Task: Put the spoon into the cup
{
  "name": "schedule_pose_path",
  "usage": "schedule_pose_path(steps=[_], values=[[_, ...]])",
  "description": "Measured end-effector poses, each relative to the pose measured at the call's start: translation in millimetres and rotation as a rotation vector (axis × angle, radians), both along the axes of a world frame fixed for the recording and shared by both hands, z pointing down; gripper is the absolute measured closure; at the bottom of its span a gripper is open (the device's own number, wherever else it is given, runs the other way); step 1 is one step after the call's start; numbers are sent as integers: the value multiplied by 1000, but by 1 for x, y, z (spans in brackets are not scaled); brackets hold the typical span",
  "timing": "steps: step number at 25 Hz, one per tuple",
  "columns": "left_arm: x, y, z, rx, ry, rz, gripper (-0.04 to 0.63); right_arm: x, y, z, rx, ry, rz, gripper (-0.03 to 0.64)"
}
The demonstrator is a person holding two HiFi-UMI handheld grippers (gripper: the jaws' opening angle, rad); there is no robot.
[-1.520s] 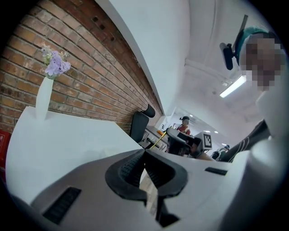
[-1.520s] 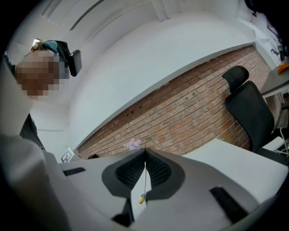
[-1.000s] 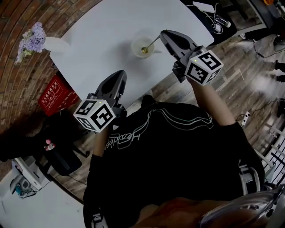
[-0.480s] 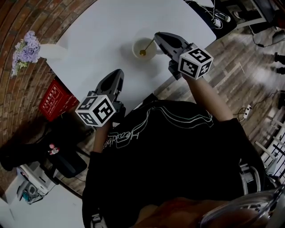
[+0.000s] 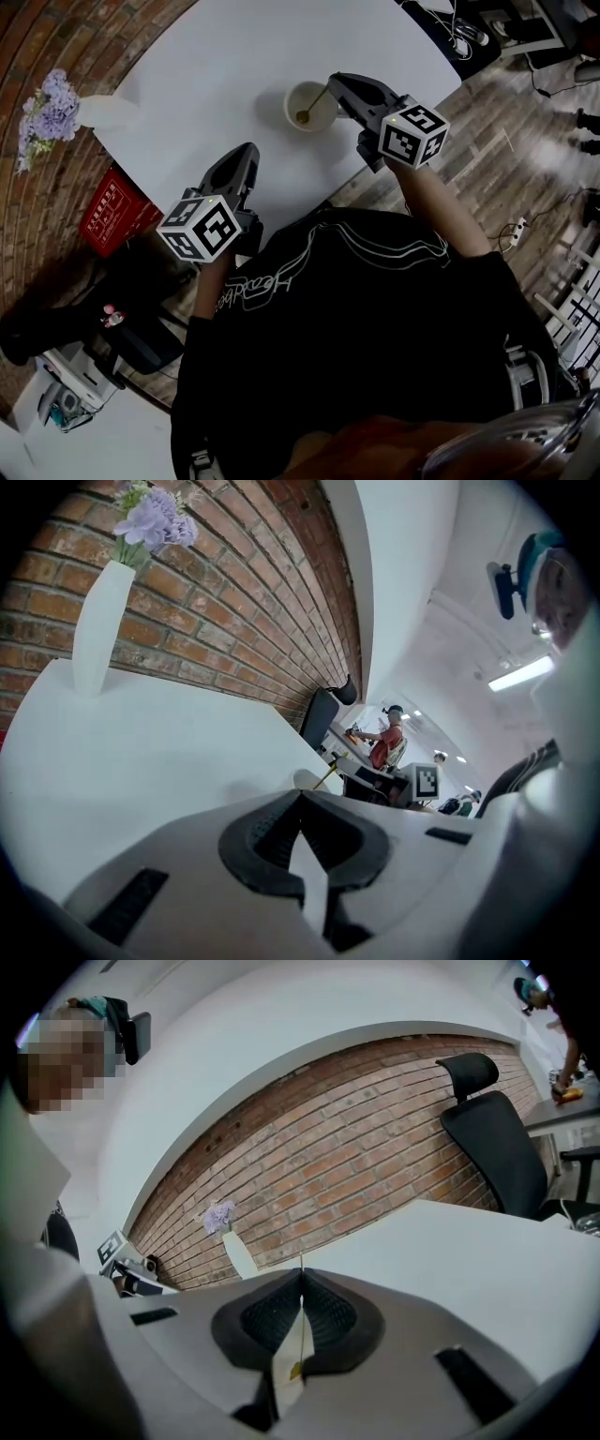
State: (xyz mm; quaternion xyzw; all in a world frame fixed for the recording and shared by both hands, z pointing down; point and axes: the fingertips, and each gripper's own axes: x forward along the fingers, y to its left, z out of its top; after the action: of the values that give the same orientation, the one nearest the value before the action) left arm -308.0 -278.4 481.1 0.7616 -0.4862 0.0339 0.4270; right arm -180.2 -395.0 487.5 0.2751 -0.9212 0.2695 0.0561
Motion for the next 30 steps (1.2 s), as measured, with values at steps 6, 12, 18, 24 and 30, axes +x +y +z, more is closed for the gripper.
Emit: schedule_pose_path(steps=[6, 12, 18, 24, 30], values=[[-7, -6, 0, -5, 16, -11, 592, 0, -2, 8, -45, -18, 14, 618], [-8, -6, 2, -4, 10, -19, 592, 10, -10, 20, -106, -59, 52, 617], [-8, -4, 0, -12, 0, -33, 591, 15, -14, 18, -162, -154, 53, 617], [-1, 1, -10, 10, -9, -61, 592, 25, -14, 17, -169, -146, 71, 523], [15, 16, -36, 51, -15, -96, 591, 56, -10, -21, -81, -154, 105, 501]])
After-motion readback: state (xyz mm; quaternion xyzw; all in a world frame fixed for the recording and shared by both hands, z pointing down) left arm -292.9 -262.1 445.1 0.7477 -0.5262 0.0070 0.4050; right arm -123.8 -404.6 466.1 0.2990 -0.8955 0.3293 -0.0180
